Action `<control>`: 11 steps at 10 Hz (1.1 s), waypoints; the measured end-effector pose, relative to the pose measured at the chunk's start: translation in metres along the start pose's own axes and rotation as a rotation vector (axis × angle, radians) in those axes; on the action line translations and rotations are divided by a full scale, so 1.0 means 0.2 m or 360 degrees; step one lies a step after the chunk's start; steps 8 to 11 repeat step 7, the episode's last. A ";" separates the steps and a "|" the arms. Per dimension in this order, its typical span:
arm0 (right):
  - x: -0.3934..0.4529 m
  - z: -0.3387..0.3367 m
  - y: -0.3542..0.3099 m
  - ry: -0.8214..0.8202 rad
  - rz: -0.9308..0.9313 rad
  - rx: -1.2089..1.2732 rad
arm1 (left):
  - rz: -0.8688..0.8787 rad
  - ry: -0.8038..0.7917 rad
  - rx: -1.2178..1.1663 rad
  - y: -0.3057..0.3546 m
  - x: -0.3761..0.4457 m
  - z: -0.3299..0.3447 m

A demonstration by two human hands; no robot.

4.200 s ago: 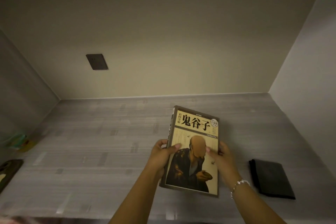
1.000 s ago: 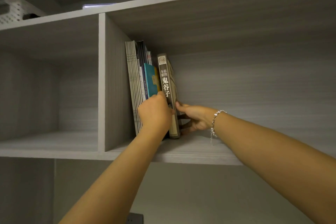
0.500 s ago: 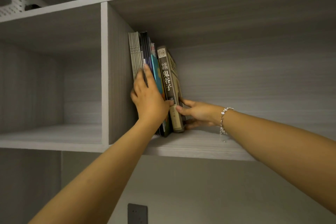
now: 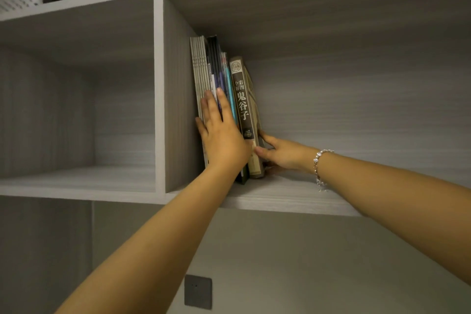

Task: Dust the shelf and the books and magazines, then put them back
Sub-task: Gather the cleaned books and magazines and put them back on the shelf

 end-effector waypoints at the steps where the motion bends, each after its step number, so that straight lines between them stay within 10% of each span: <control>1: -0.03 0.02 -0.03 0.0067 0.0000 -0.0128 | -0.0004 -0.0016 -0.0017 -0.01 0.00 0.00; 4: -0.15 0.03 0.01 -0.0056 0.0299 0.0095 | 0.0058 -0.0133 -0.0176 -0.02 -0.07 -0.03; 7: -0.65 0.00 -0.20 0.0470 -0.0066 -0.0149 | 0.0094 -0.0145 -0.0569 0.04 -0.42 -0.17; 11: -0.65 0.00 -0.20 0.0470 -0.0066 -0.0149 | 0.0094 -0.0145 -0.0569 0.04 -0.42 -0.17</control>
Point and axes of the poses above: each hand's wrist, its own x-axis towards the middle knuckle, its own z-axis out of the palm, y = z × x, the point moved 7 cm from there along x, towards the middle knuckle, and after that the axes turned 15 degrees about x, right-handed, at the moved point
